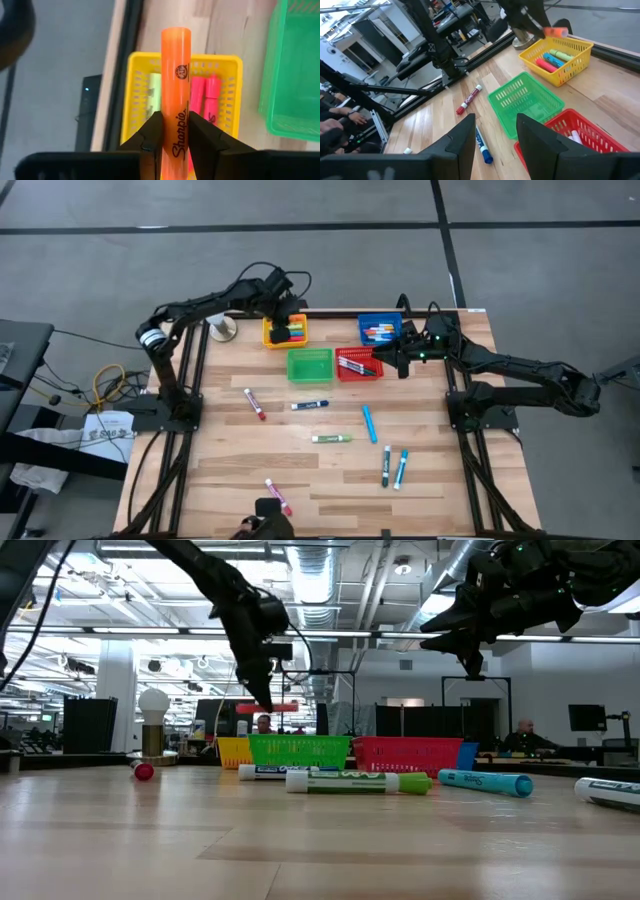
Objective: Pick & Place Markers
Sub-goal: Put the orange highlighter into the yellow bin
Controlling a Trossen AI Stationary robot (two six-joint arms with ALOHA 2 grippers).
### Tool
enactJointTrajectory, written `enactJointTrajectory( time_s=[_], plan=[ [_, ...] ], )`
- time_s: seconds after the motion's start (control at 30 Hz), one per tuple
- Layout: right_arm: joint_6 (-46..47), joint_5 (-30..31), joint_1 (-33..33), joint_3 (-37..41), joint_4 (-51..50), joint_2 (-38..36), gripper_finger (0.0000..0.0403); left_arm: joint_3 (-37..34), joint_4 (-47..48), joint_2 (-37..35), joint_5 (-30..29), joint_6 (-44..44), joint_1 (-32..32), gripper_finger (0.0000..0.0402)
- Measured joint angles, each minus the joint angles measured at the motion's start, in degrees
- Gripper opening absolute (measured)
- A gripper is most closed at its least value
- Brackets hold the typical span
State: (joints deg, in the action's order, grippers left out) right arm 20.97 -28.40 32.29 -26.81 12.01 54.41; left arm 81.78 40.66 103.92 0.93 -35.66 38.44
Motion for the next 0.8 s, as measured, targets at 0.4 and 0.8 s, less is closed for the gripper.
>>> enactJointTrajectory(
  time_s=[0.4, 0.8],
  plan=[
    [0.0, 0.0, 0.0, 0.0, 0.0, 0.0, 0.0131, 0.0, 1.5, 5.8, 3.6, 1.2, 0.6, 0.0065],
    [0.0, 0.0, 0.0, 0.0, 0.0, 0.0, 0.0131, 0.0, 1.7, 6.5, 6.8, 1.2, 2.8, 0.0066]
  ],
)
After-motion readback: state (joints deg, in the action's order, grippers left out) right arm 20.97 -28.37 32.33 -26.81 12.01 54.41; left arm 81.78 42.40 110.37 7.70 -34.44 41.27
